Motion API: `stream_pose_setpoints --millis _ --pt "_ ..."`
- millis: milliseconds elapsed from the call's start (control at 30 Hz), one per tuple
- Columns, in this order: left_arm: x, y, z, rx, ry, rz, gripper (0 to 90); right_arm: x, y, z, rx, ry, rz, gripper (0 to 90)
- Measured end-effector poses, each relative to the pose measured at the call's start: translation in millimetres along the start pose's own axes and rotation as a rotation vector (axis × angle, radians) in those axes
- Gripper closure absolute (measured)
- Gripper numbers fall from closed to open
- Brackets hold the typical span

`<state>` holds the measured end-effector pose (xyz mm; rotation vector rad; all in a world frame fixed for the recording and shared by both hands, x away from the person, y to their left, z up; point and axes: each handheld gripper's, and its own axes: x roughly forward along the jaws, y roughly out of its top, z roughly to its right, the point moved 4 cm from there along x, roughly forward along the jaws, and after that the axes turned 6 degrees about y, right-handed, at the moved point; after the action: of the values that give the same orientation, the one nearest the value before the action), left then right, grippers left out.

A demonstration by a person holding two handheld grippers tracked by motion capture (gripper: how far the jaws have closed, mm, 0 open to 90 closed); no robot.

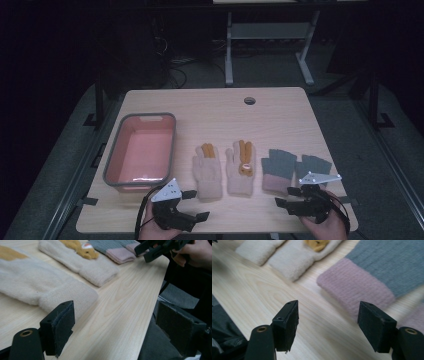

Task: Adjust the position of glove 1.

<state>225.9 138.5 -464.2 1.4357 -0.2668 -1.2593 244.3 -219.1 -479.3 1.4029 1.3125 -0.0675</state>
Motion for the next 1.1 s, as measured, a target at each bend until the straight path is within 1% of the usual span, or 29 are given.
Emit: stream_pose_setpoints --millis 33,100,133,167,267,333,400,500,533,600,633,733,767,933,1033,1100 --pt "-0.6 -0.2 0.3 -0.008 0.002 0.003 16.0 0.7 0.4 -1.3 -0.003 0.007 0.001 33.0" --pt "-0.6 -0.6 -0.1 -0.011 0.0 0.007 16.0 1.2 0.6 -2.2 -0.009 0.008 -0.004 33.0" --pt "0.0 -1.0 -1.0 -0.018 -0.008 0.006 16.0 2.6 1.9 -3.3 -0.023 0.007 -0.009 33.0" --pt "0.5 -0.8 -1.1 -0.02 -0.011 0.005 16.0 2.8 2.5 -3.7 -0.026 0.006 -0.013 33.0" --pt "1.4 -0.6 -1.0 -0.012 -0.012 0.004 16.0 4.3 5.2 -5.1 -0.025 0.011 -0.008 32.9" --pt "0.9 -0.6 -0.8 -0.007 -0.012 0.005 16.0 4.3 7.4 -6.5 -0.028 0.001 -0.013 32.9" --pt "0.1 -0.9 -0.8 -0.007 -0.007 0.012 16.0 3.6 11.0 -7.4 -0.04 0.001 -0.011 32.9" --pt "-0.8 -1.2 -1.2 -0.015 -0.008 0.014 16.0 2.2 16.1 -9.9 -0.039 0.011 -0.002 32.9" --pt "-1.5 -1.1 -1.4 -0.013 -0.005 0.014 16.0 2.0 21.2 -12.4 -0.047 0.02 -0.01 32.9" --pt "-1.9 -0.7 -1.3 -0.016 -0.009 0.016 16.0 2.4 23.3 -13.5 -0.049 0.022 -0.013 32.9" --pt "-2.2 -0.3 -1.4 -0.016 -0.007 0.019 16.1 3.5 30.7 -16.0 -0.07 0.007 -0.035 32.9" --pt "-2.1 -0.1 -2.5 -0.019 -0.003 0.021 16.0 5.7 39.1 -17.5 -0.081 0.014 -0.039 32.9" --pt "-2.4 -0.4 -3.2 -0.018 -0.002 0.019 16.0 6.0 41.9 -18.5 -0.079 0.014 -0.049 32.9" --pt "-3.9 0.5 -4.9 -0.033 -0.007 0.027 16.1 8.0 56.3 -21.8 -0.106 0.022 -0.069 32.9" --pt "-4.8 1.2 -4.7 -0.025 -0.004 0.028 16.0 8.0 64.4 -25.7 -0.118 0.02 -0.083 32.9" --pt "-4.9 1.2 -4.7 -0.025 -0.004 0.028 16.0 7.1 68.5 -26.7 -0.13 0.023 -0.083 32.9"
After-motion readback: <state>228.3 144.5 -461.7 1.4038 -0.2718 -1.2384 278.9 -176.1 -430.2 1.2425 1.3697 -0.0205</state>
